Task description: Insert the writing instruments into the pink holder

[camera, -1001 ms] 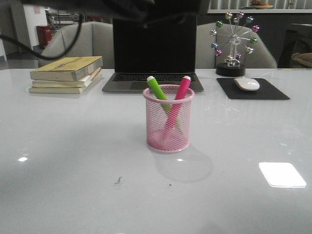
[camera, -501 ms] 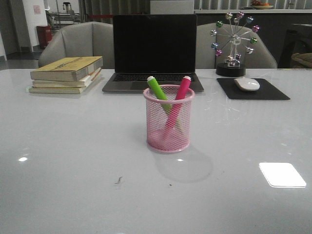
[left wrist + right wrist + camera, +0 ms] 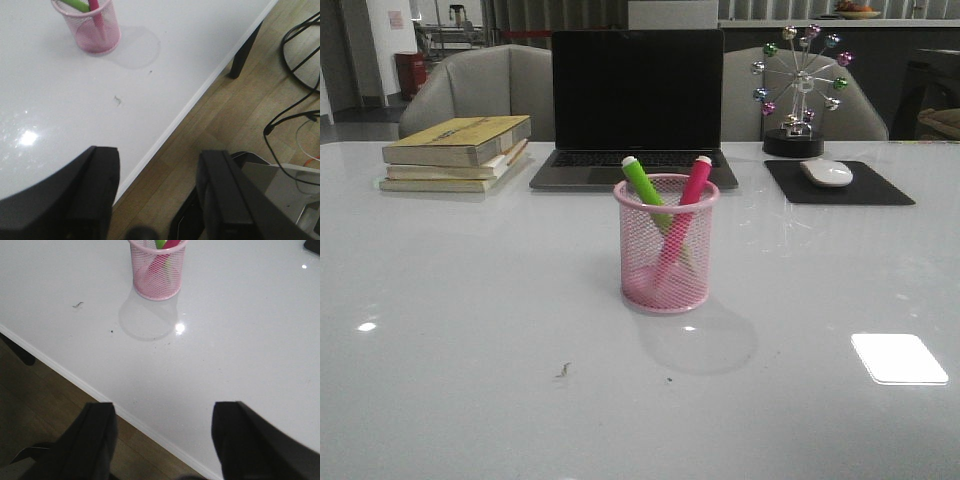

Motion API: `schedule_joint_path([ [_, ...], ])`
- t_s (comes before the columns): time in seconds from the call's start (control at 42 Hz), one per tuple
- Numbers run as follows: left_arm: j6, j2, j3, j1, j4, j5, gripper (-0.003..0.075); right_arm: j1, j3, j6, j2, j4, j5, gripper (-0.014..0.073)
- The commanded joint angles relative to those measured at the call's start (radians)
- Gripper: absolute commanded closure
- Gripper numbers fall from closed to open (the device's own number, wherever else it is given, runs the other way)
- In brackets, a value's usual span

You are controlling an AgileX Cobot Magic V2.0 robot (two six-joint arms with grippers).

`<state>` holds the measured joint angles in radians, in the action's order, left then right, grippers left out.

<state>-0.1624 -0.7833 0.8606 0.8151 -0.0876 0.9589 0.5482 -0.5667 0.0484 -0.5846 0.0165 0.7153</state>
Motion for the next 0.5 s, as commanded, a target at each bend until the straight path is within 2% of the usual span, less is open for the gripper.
schedule_joint_path([
  [0.0, 0.026, 0.038, -0.033, 0.0, 0.03, -0.091, 0.0304, 0.0, -0.027, -0.006, 0.0, 0.011, -0.067, 0.0074],
  [0.191, 0.117, 0.094, -0.125, 0.0, 0.136, -0.158, 0.0304, 0.0, -0.027, -0.006, 0.0, 0.014, -0.067, 0.0074],
  [0.31, 0.124, 0.106, -0.144, 0.0, 0.151, -0.165, 0.032, 0.0, -0.027, -0.006, 0.0, 0.024, -0.066, 0.0086],
  [0.358, 0.124, 0.106, -0.144, 0.0, 0.151, -0.165, 0.0345, 0.0, -0.027, -0.006, 0.0, 0.028, -0.066, 0.0122],
  [0.477, 0.124, 0.106, -0.144, 0.0, 0.151, -0.179, 0.048, 0.0, -0.027, -0.006, 0.0, 0.03, -0.064, 0.0323],
])
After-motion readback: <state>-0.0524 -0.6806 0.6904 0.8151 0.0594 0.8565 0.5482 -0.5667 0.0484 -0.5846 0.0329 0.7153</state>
